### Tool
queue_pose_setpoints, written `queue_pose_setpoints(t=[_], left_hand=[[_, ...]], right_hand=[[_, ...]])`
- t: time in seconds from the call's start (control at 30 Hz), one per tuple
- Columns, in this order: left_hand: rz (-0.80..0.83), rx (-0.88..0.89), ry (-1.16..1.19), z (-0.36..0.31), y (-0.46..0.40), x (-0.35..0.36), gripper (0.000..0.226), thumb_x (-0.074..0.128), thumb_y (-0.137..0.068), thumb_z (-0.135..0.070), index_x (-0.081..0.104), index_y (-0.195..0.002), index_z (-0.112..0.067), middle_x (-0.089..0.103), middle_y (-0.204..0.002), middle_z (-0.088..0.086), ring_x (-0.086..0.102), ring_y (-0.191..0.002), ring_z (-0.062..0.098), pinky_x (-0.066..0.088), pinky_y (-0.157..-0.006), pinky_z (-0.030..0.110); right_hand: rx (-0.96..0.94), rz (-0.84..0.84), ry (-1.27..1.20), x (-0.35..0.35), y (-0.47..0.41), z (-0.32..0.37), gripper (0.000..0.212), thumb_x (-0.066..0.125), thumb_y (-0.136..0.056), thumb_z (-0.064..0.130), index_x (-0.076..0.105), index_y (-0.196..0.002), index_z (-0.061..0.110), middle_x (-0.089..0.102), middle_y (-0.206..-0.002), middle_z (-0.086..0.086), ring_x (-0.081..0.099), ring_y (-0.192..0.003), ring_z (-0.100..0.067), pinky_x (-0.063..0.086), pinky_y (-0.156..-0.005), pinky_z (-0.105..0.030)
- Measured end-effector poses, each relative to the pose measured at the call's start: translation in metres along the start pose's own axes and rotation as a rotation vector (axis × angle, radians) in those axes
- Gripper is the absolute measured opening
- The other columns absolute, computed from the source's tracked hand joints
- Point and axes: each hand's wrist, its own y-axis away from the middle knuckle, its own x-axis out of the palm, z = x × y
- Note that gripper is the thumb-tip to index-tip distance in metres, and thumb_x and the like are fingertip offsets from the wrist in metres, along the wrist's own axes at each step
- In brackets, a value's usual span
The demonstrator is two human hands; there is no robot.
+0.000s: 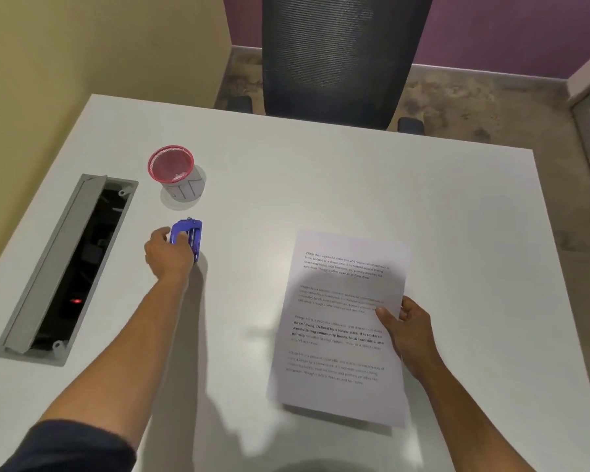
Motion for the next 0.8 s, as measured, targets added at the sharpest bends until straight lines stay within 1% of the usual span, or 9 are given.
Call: queue_pose_setpoints(t=[0.07,0.1,0.17,0.27,0.37,0.5,0.6,0.73,0.8], left_hand=[[0.033,-0.019,0.022,0.0,-0.006,0.004,0.033,0.058,-0.091,-0.018,0.055,-0.123,-0.012,0.059,-0.117,0.008,0.059,-0.091,0.026,0.046,-0.074,0.031],[0.033,-0.02,0.024,0.002,-0.008,0.004,0.032,0.058,-0.091,-0.016,0.055,-0.123,-0.012,0.06,-0.117,0.008,0.057,-0.086,0.023,0.045,-0.072,0.03],[0.026,-0.022,0.031,0.006,-0.014,0.003,0.03,0.058,-0.091,-0.013,0.057,-0.121,-0.012,0.061,-0.119,0.01,0.056,-0.084,0.022,0.046,-0.071,0.03],[0.087,-0.062,0.09,0.01,-0.018,-0.003,0.026,0.06,-0.09,-0.009,0.062,-0.116,-0.009,0.064,-0.116,0.012,0.059,-0.086,0.023,0.048,-0.073,0.031],[0.174,-0.057,0.143,0.013,-0.009,-0.009,0.025,0.06,-0.089,-0.005,0.065,-0.113,-0.007,0.065,-0.106,0.013,0.06,-0.082,0.023,0.049,-0.064,0.025],[0.265,-0.052,0.18,0.016,0.024,-0.011,0.022,0.061,-0.089,-0.003,0.066,-0.11,-0.002,0.066,-0.097,0.014,0.061,-0.07,0.02,0.052,-0.06,0.026],[0.344,-0.06,0.194,0.021,0.058,-0.008,0.02,0.061,-0.089,-0.001,0.066,-0.108,0.0,0.066,-0.096,0.017,0.06,-0.07,0.021,0.053,-0.068,0.031],[0.446,-0.108,0.214,0.027,0.108,-0.003,0.017,0.06,-0.09,0.0,0.065,-0.107,0.0,0.066,-0.092,0.015,0.06,-0.064,0.018,0.051,-0.058,0.029],[0.479,-0.121,0.206,0.031,0.131,0.001,0.015,0.061,-0.09,0.0,0.065,-0.104,-0.002,0.067,-0.088,0.014,0.06,-0.063,0.017,0.05,-0.056,0.028]], right_hand=[[0.003,-0.001,-0.004,0.001,-0.001,-0.002,0.024,0.069,-0.088,0.008,0.069,-0.11,0.019,0.076,-0.107,-0.008,0.074,-0.093,-0.03,0.061,-0.079,-0.047],[0.004,-0.006,-0.006,0.001,-0.002,-0.002,0.025,0.069,-0.088,0.008,0.069,-0.11,0.018,0.076,-0.106,-0.008,0.073,-0.094,-0.031,0.06,-0.08,-0.048],[0.003,-0.015,-0.004,-0.001,-0.001,-0.002,0.026,0.069,-0.088,0.007,0.068,-0.112,0.015,0.076,-0.107,-0.009,0.073,-0.095,-0.032,0.059,-0.083,-0.051],[-0.017,-0.022,0.006,-0.006,0.001,0.003,0.025,0.069,-0.088,0.008,0.068,-0.111,0.015,0.076,-0.106,-0.009,0.073,-0.094,-0.032,0.059,-0.082,-0.052],[-0.032,-0.024,0.013,-0.012,0.007,0.006,0.023,0.069,-0.088,0.009,0.069,-0.11,0.015,0.076,-0.104,-0.009,0.074,-0.092,-0.032,0.059,-0.08,-0.053],[-0.022,-0.025,-0.002,-0.018,0.016,0.002,0.023,0.07,-0.088,0.009,0.068,-0.11,0.014,0.076,-0.104,-0.011,0.073,-0.092,-0.034,0.058,-0.081,-0.057],[-0.025,-0.029,-0.004,-0.022,0.025,-0.003,0.023,0.07,-0.087,0.01,0.069,-0.109,0.015,0.076,-0.104,-0.012,0.073,-0.093,-0.035,0.057,-0.082,-0.058],[-0.026,-0.031,0.004,-0.03,0.036,-0.01,0.024,0.07,-0.088,0.01,0.068,-0.111,0.014,0.076,-0.105,-0.012,0.073,-0.093,-0.034,0.057,-0.083,-0.058],[-0.025,-0.03,0.015,-0.035,0.041,-0.012,0.025,0.069,-0.089,0.011,0.068,-0.113,0.014,0.076,-0.104,-0.01,0.073,-0.093,-0.033,0.058,-0.081,-0.057]])
